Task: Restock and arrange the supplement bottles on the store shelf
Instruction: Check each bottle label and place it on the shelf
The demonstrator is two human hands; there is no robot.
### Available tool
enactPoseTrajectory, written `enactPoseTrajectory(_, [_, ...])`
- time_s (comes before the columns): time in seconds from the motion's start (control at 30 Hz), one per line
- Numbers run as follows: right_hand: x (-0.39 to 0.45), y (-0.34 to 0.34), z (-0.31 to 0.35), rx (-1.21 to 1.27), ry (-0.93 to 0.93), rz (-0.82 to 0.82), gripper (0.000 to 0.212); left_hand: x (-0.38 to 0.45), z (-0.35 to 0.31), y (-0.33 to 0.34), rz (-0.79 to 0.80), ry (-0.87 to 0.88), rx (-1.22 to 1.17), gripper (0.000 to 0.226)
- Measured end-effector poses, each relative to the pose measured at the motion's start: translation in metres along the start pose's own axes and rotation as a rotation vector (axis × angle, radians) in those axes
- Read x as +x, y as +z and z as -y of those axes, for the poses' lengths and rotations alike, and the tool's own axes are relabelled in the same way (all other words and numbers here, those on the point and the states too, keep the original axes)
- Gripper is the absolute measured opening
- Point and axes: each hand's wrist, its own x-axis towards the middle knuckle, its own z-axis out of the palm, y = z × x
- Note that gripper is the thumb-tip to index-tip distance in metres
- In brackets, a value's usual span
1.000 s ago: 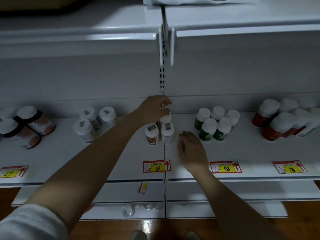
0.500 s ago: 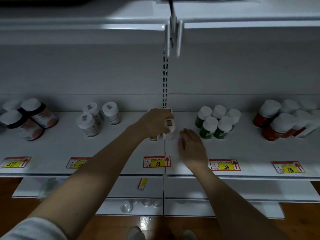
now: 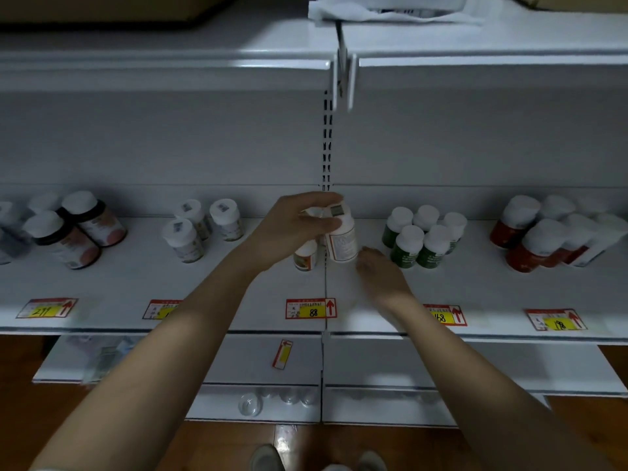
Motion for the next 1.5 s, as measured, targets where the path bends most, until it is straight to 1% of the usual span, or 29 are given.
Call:
enactPoseTrajectory(0.07, [-0.01,-0.011,0.013,0.143,-0.006,-0.007,0.034,-0.014,-0.01,-0.003,0.004,-0.021,-0.138,0.038])
enactPoseTrajectory(0.13, [-0.03,-0.023,0.037,0.462,-0.011,-0.005,0.028,-0.026,-0.017,-0.008,-0.003,-0.03,-0.205,0.035])
enactPoseTrajectory(0.2, [-0.058,-0.036,0.064,0.824,-0.029,0.068,0.025,-0.037,-0.023,-0.014,-0.024,-0.035,-0.23,0.029])
enactPoseTrajectory(0.23, [-0.07,-0.041,0.073,0.946,-0.049,0.108,0.026,-0.043,-0.026,-0.017,-0.04,-0.039,-0.243,0.026])
enactPoseTrajectory(0.3, [-0.093,-0.046,0.087,1.106,-0.083,0.168,0.027,-0.053,-0.032,-0.021,-0.075,-0.04,-0.266,0.024])
enactPoseTrajectory(0.37, [-0.108,-0.047,0.094,1.177,-0.088,0.184,0.024,-0.061,-0.037,-0.023,-0.098,-0.031,-0.263,0.024])
enactPoseTrajectory(0.47, [-0.121,-0.041,0.099,1.157,-0.101,0.167,0.031,-0.07,-0.039,-0.02,-0.143,-0.04,-0.229,0.023])
enactPoseTrajectory(0.6, [-0.129,-0.034,0.101,1.192,-0.099,0.117,0.03,-0.08,-0.033,-0.012,-0.179,-0.084,-0.211,0.032])
enactPoseTrajectory(0.67, [-0.132,-0.032,0.102,1.205,-0.088,0.11,0.03,-0.086,-0.031,-0.008,-0.184,-0.071,-0.165,0.031])
enactPoseTrajectory(0.77, [-0.134,-0.03,0.102,1.189,-0.088,0.122,0.027,-0.091,-0.03,-0.007,-0.197,-0.065,-0.198,0.027])
enactPoseTrajectory(0.9, [-0.135,-0.028,0.103,1.197,-0.104,0.138,0.035,-0.095,-0.029,-0.009,-0.203,-0.083,-0.22,0.03])
enactPoseTrajectory(1.03, [-0.135,-0.025,0.102,1.115,-0.121,0.135,0.032,-0.098,-0.03,-0.009,-0.189,-0.109,-0.303,0.028])
enactPoseTrajectory(1.17, [-0.134,-0.025,0.103,1.09,-0.141,0.084,0.045,-0.101,-0.03,-0.009,-0.171,-0.078,-0.265,0.02])
enactPoseTrajectory(1.3, [-0.135,-0.027,0.105,1.039,-0.169,0.082,0.051,-0.103,-0.029,-0.004,-0.19,-0.074,-0.176,0.024])
enactPoseTrajectory(1.4, [-0.135,-0.025,0.107,0.96,-0.174,0.051,0.059,-0.105,-0.028,-0.002,-0.17,-0.075,-0.182,0.023])
enactPoseTrajectory(1.43, [-0.136,-0.024,0.107,0.949,-0.17,0.049,0.058,-0.106,-0.028,-0.002,-0.165,-0.072,-0.203,0.022])
enactPoseTrajectory(1.5, [-0.136,-0.024,0.107,0.977,-0.154,0.079,0.045,-0.107,-0.028,-0.002,-0.175,-0.076,-0.248,0.025])
